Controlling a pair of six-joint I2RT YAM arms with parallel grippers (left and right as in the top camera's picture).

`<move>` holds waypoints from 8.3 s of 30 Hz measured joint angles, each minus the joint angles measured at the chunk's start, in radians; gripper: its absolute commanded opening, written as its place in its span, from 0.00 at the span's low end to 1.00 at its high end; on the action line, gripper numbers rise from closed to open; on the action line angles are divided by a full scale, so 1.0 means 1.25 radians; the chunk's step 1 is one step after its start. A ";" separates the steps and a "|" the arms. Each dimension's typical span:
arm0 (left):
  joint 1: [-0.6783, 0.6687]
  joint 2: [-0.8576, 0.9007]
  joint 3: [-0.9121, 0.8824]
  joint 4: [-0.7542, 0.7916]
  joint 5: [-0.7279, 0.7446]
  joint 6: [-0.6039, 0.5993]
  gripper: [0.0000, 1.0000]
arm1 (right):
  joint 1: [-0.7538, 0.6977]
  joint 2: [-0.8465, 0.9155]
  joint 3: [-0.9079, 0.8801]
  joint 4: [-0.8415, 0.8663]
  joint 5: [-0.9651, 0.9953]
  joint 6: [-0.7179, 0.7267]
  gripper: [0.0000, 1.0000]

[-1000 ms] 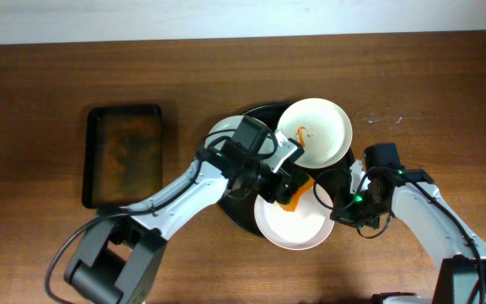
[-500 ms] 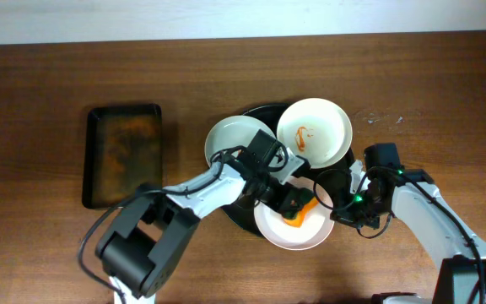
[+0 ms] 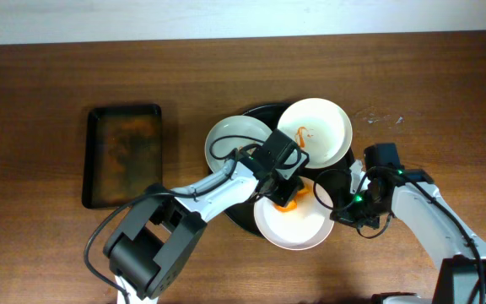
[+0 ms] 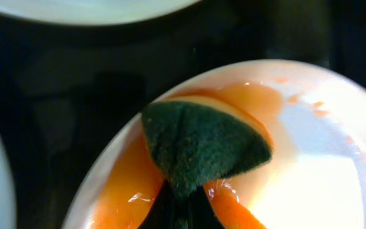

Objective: Clean dirty plates on tray and stack at the side
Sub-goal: 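Scrub the bottom plate with the sponge in the left gripper, then grasp the right plate rim with the right gripper and tilt it up, then hold the plate with the right gripper while the left sponge scrubs it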

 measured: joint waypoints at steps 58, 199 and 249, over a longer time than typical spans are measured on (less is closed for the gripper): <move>0.283 -0.271 0.032 -0.266 -0.163 -0.009 0.00 | 0.250 -0.180 0.129 -0.002 0.682 0.091 0.04; -0.042 -0.089 -0.004 -0.133 -0.018 -0.410 0.00 | 0.198 0.120 0.182 -0.083 0.234 0.310 0.04; 0.184 -0.294 -0.033 -0.296 -0.400 -0.387 0.01 | 0.162 0.119 0.102 0.067 0.238 0.126 0.39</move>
